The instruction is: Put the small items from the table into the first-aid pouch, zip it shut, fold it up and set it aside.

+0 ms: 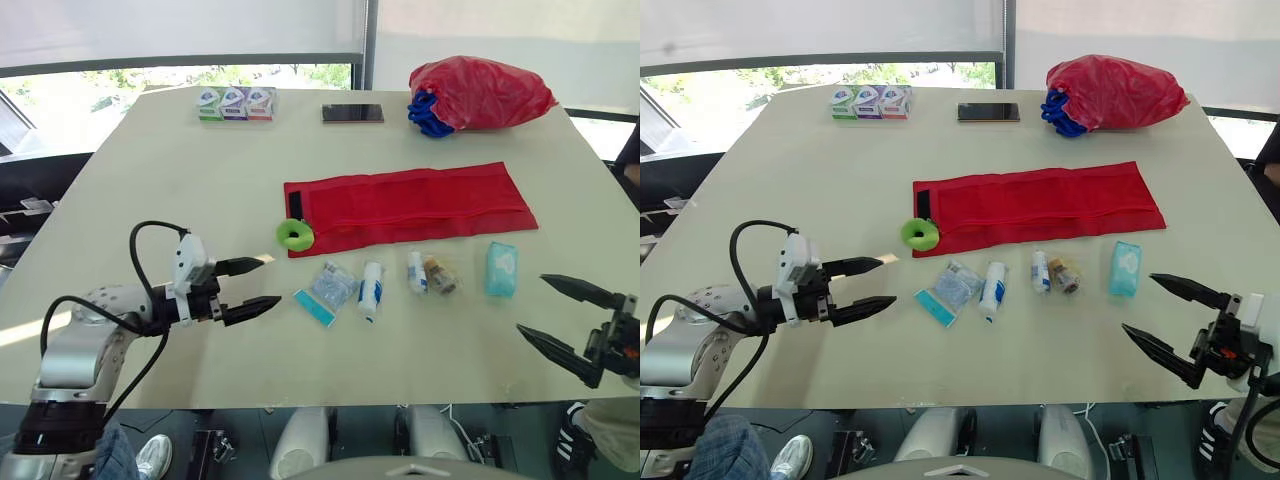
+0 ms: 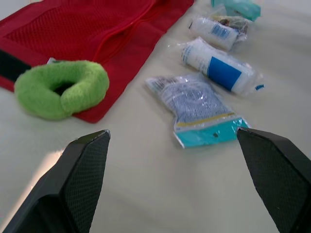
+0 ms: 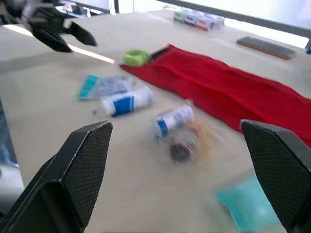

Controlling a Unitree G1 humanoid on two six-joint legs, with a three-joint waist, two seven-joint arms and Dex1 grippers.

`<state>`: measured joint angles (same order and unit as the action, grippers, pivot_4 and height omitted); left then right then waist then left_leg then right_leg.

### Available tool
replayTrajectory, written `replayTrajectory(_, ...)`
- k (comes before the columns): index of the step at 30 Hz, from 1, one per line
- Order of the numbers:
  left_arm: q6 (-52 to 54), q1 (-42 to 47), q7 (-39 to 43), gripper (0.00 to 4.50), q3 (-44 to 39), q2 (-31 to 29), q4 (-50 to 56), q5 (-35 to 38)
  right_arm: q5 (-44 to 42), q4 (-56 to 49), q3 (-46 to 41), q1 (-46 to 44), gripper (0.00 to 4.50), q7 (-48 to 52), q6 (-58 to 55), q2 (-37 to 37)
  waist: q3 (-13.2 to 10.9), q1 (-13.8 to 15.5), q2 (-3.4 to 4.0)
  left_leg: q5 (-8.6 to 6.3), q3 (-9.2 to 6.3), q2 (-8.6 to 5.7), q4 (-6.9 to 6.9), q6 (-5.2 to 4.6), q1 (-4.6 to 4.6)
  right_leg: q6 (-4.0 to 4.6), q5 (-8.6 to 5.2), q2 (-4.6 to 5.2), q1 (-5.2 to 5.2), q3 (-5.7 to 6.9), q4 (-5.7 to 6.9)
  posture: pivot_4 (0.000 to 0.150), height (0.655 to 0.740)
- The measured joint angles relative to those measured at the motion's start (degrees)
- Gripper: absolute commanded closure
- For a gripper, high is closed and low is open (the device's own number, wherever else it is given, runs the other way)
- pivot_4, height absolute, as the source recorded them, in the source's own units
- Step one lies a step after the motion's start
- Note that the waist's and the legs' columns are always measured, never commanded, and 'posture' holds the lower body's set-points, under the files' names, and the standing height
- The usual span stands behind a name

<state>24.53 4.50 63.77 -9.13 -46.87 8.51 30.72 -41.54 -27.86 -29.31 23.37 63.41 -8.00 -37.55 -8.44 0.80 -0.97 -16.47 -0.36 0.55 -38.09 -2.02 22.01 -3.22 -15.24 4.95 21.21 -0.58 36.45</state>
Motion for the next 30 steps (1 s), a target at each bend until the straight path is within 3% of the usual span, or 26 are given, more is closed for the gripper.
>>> replayTrajectory(6,10.72,7.69,-4.42,0.08,7.08,1.21,0.82,-0.34,-2.57,-9.14,4.16,-4.54,0.00,-7.27,-7.15,-2.94,-0.01,0.02,0.00,0.01,-0.02,-0.10,-0.03,0.00,-0.02,-0.11,0.06,-0.07,-0.01,0.04,0.03,0.150,0.7400)
replayTrajectory(13,10.89,12.49,-6.16,0.08,14.17,5.57,-3.34,-5.05,-8.37,-19.15,7.31,-12.30,0.00,-18.24,-14.33,-5.11,-0.05,-0.02,-0.12,0.01,-0.05,-0.16,-0.10,-0.01,0.10,-0.22,0.12,-0.45,0.02,0.24,0.02,0.150,0.7400)
replayTrajectory(18,9.38,12.64,-6.01,0.08,16.51,6.83,-3.66,-7.29,-8.88,-19.84,10.21,-15.33,0.00,-21.06,-16.62,-5.81,-0.07,0.02,-0.20,0.01,-0.07,-0.17,-0.15,-0.01,0.10,-0.22,0.12,-0.46,0.01,0.27,0.04,0.150,0.7400)
replayTrajectory(19,8.79,12.63,-5.76,0.58,16.60,6.85,-3.78,-7.89,-8.69,-19.82,10.85,-15.71,0.00,-21.51,-16.92,-5.95,-0.07,0.01,-0.20,0.01,-0.08,-0.17,-0.15,-0.01,0.10,-0.22,0.12,-0.46,0.02,0.28,0.04,0.150,0.7400)
replayTrajectory(21,7.96,12.63,-5.51,1.12,16.66,7.15,-4.46,-8.44,-8.49,-19.83,11.47,-16.38,0.00,-22.02,-17.08,-5.95,-0.07,-0.01,-0.20,0.01,-0.07,-0.17,-0.15,-0.02,0.10,-0.22,0.12,-0.47,0.01,0.27,0.04,0.150,0.7400)
replayTrajectory(25,6.49,12.26,-4.51,3.07,16.90,8.18,-4.84,-8.68,-7.91,-19.78,12.73,-17.19,0.00,-22.76,-17.52,-5.94,-0.07,0.04,-0.20,0.02,-0.11,-0.17,-0.17,-0.02,0.09,-0.22,0.12,-0.47,0.01,0.31,0.05,0.150,0.7400)
replayTrajectory(29,4.88,12.31,-3.99,4.40,16.30,8.21,-5.08,-8.77,-7.38,-19.15,12.74,-17.26,0.00,-22.62,-17.52,-5.94,-0.06,-0.01,-0.20,0.01,-0.10,-0.17,-0.17,-0.02,0.06,-0.22,0.12,-0.47,0.00,0.30,0.05,0.150,0.7400)
replayTrajectory(30,4.70,12.29,-4.00,4.46,16.29,8.21,-5.24,-8.80,-7.26,-18.99,12.75,-17.29,0.00,-22.55,-17.52,-5.94,-0.06,-0.02,-0.20,0.01,-0.10,-0.17,-0.17,-0.02,0.06,-0.23,0.12,-0.48,0.00,0.30,0.06,0.150,0.7400)
